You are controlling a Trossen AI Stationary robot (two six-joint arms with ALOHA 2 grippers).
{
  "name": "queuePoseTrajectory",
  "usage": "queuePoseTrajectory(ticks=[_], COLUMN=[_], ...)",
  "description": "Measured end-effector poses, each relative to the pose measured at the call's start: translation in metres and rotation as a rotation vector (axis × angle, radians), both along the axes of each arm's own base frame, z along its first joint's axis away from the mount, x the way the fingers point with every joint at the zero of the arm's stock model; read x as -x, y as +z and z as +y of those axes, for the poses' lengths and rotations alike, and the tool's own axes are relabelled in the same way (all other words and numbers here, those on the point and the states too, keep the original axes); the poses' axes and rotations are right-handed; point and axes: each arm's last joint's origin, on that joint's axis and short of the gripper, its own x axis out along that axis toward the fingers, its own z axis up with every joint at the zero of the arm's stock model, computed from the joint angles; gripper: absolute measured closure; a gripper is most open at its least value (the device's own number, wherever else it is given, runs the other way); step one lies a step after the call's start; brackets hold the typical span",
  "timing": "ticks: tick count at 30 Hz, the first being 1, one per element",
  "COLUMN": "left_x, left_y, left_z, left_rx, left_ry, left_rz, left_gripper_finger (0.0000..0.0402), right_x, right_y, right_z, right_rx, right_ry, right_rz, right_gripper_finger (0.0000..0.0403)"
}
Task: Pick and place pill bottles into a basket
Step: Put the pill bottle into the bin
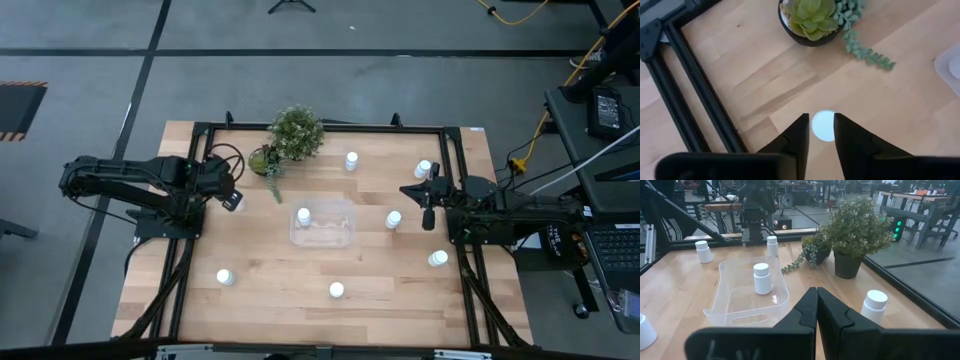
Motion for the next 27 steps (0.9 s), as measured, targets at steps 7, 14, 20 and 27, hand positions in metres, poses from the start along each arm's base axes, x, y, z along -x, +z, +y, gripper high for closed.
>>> queuePoseTrajectory(ticks=[7, 14, 20, 27], left_x=[-0.004, -0.006, -0.012, -0.018], left_y=[-0.007, -0.020, -0.022, -0.027], left_z=[-0.001, -0.002, -0.002, -0.002], left_rx=[0.047, 0.058, 0.083, 0.082], left_ry=[-0.024, -0.028, -0.038, -0.036], left_rz=[0.014, 0.065, 0.050, 0.095], left_gripper_finger=[0.0264, 0.0214, 0.0183, 0.0165], right_x=[0.000, 0.000, 0.000, 0.000], right_y=[0.000, 0.000, 0.000, 0.000], right_z=[0.000, 0.000, 0.000, 0.000], right_rx=[0.000, 0.001, 0.001, 0.001], right_ry=[0.000, 0.000, 0.001, 0.000], right_rz=[0.001, 0.001, 0.001, 0.002], right_gripper_finger=[0.0391, 0.0391, 0.0391, 0.0391])
